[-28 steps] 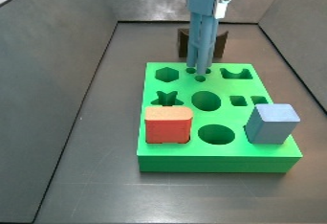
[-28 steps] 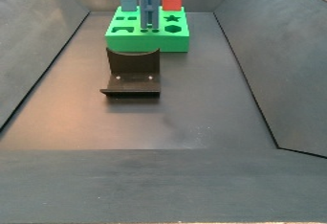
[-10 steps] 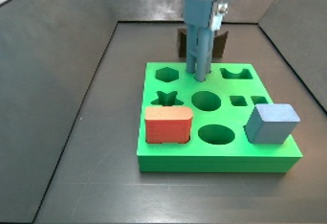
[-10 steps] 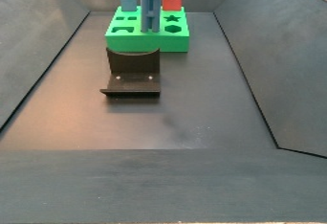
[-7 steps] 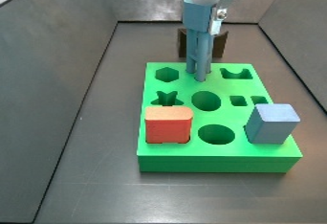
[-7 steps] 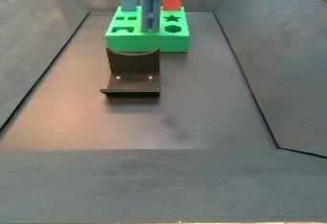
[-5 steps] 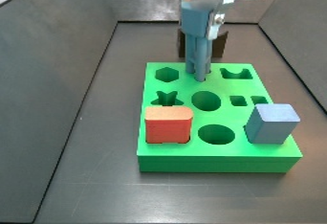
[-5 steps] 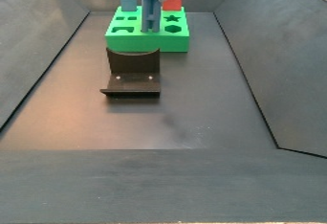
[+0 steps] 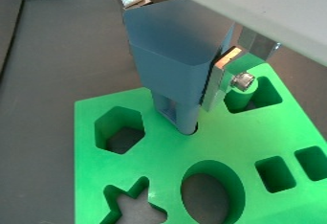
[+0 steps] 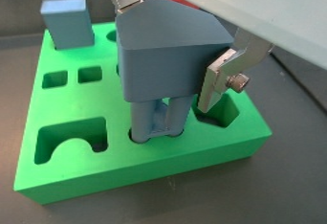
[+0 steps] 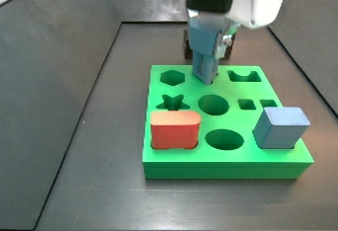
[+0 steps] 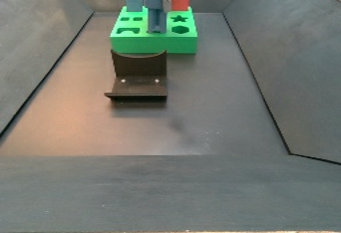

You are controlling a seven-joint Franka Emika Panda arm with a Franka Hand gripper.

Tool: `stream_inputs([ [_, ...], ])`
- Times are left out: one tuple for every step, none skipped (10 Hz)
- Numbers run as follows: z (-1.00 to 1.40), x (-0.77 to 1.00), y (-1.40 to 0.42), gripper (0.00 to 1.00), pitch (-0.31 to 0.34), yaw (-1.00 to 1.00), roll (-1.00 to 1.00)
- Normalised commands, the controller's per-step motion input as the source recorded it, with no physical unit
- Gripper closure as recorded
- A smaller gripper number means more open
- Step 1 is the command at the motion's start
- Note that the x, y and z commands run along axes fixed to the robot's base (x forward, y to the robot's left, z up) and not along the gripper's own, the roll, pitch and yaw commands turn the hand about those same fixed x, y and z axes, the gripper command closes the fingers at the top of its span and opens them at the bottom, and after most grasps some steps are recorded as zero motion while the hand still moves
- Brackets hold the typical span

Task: Pick up the 3 prong object. Move up. Place the 3 prong object on the fixture. Regrasp the 3 prong object. Move to above the board. Insert the 3 prong object.
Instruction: Insert the 3 prong object.

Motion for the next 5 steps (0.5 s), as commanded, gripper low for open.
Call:
stream_inputs([
  [-0.8,0.09,-0.2,1.0,0.0,0.05,0.26],
  [-1.0,0.1,-0.28,1.0,0.0,0.1,0.16],
  [-0.13,0.0,0.0,1.0,0.084,0.0,0.06],
  [0.0,0.0,0.0,1.0,-0.007,0.0,0.0],
  [0.0,0.0,0.0,1.0,0.0,0.0,0.0],
])
